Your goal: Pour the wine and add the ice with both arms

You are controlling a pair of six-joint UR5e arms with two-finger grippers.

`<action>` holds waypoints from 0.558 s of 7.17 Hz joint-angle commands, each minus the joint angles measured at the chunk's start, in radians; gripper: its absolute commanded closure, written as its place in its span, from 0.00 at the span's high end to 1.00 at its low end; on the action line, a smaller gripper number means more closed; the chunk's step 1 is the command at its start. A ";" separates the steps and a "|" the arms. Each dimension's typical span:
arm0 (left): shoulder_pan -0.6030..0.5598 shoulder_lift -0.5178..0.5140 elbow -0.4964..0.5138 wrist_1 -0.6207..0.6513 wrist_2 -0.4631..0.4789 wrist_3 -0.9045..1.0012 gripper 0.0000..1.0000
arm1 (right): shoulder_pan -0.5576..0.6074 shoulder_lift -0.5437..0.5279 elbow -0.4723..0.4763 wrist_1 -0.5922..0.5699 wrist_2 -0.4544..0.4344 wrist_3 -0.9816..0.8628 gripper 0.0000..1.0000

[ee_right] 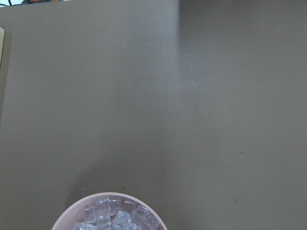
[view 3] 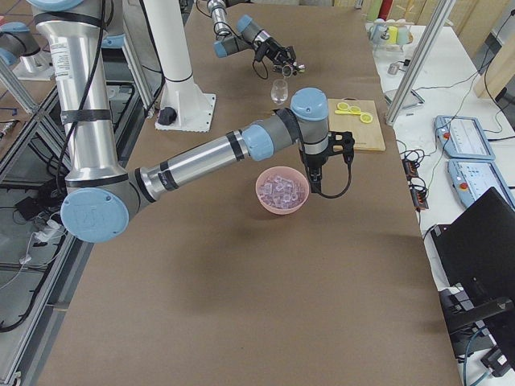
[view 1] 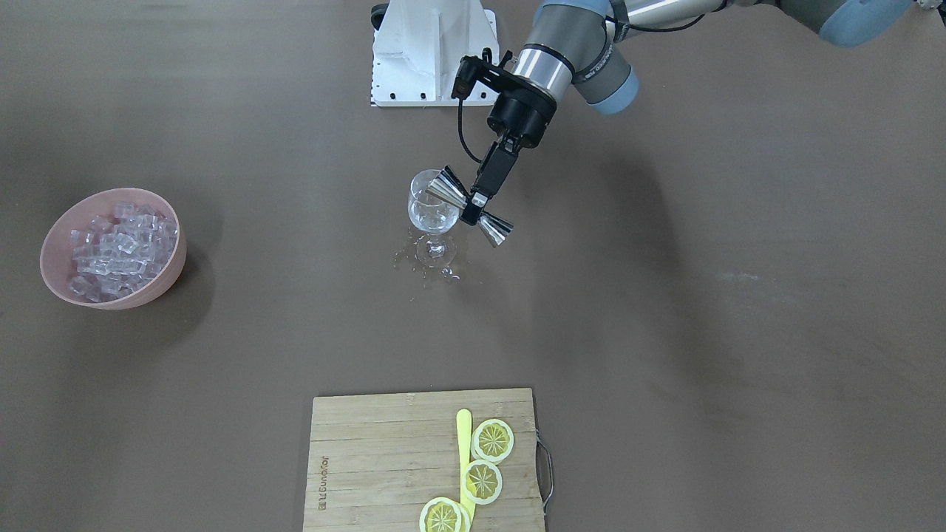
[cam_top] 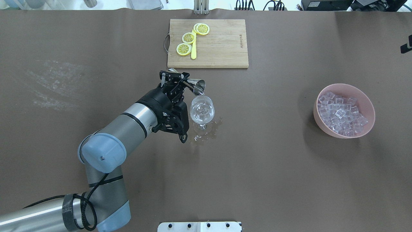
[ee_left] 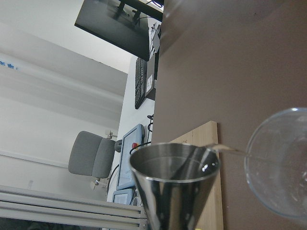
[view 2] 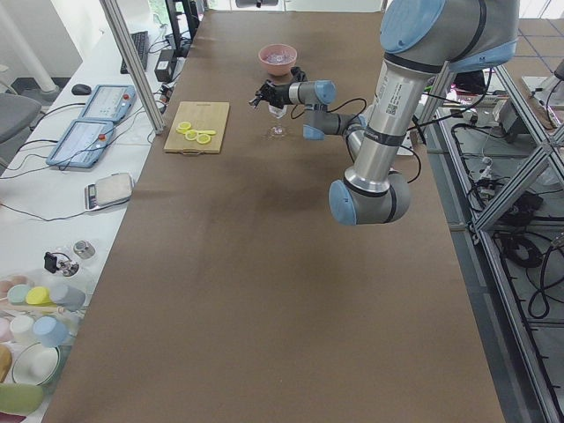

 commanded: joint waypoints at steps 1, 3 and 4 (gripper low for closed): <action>0.000 0.001 0.004 0.005 0.002 0.024 0.00 | 0.000 0.000 0.005 0.003 0.001 0.020 0.92; 0.002 -0.001 0.004 0.005 0.049 0.100 0.00 | 0.000 0.000 0.008 0.003 0.006 0.021 0.92; 0.002 -0.002 0.002 0.007 0.049 0.139 0.00 | 0.000 0.000 0.008 0.003 0.006 0.021 0.92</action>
